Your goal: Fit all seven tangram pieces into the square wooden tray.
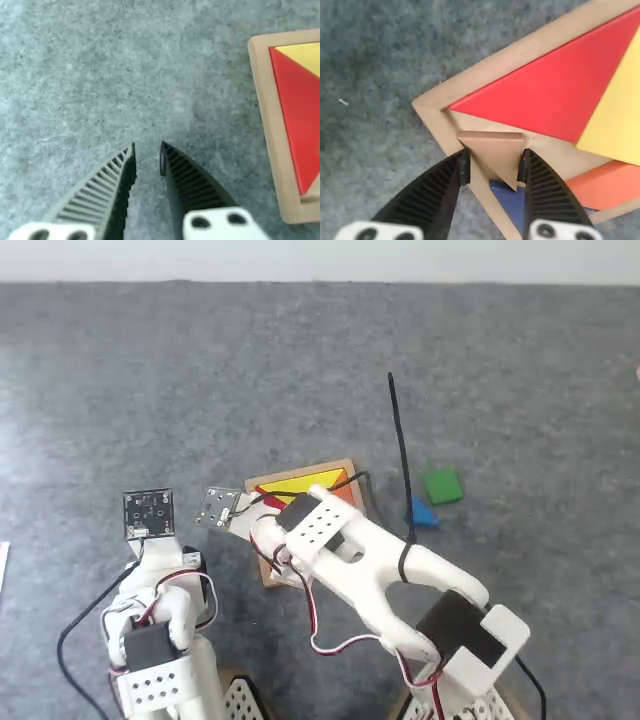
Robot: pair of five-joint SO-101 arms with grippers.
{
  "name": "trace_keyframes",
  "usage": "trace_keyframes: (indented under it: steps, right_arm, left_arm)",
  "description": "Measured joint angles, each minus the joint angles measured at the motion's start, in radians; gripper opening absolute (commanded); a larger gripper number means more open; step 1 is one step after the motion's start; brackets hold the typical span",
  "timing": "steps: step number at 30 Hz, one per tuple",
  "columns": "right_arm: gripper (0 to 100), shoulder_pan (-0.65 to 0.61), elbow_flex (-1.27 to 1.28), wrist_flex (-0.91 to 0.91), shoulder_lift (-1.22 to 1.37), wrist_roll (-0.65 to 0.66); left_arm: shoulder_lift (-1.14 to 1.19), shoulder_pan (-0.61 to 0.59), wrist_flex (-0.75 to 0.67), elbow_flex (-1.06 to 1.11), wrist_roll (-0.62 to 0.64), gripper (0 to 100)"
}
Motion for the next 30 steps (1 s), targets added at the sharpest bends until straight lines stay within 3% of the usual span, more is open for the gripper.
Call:
trace_keyframes:
  steps: [3,7,19,26,30]
  right_arm:
    - [14.8,0.000,0.000,0.000,0.000,-0.020]
    - [2.8,0.000,0.000,-0.003,0.000,-0.043]
    - [15.6,-0.021,-0.051,0.002,0.002,-0.137]
    - [19.6,0.000,-0.169,0.173,-0.003,-0.137]
    - [19.5,0.077,-0.181,0.256,-0.118,-0.135]
  left_arm:
    - [0.000,0.000,0.000,0.000,0.000,8]
    - [0.000,0.000,0.000,0.000,0.000,8]
    - [0.000,0.000,0.000,0.000,0.000,8]
    - [0.000,0.000,0.000,0.000,0.000,8]
    - [0.000,0.000,0.000,0.000,0.000,8]
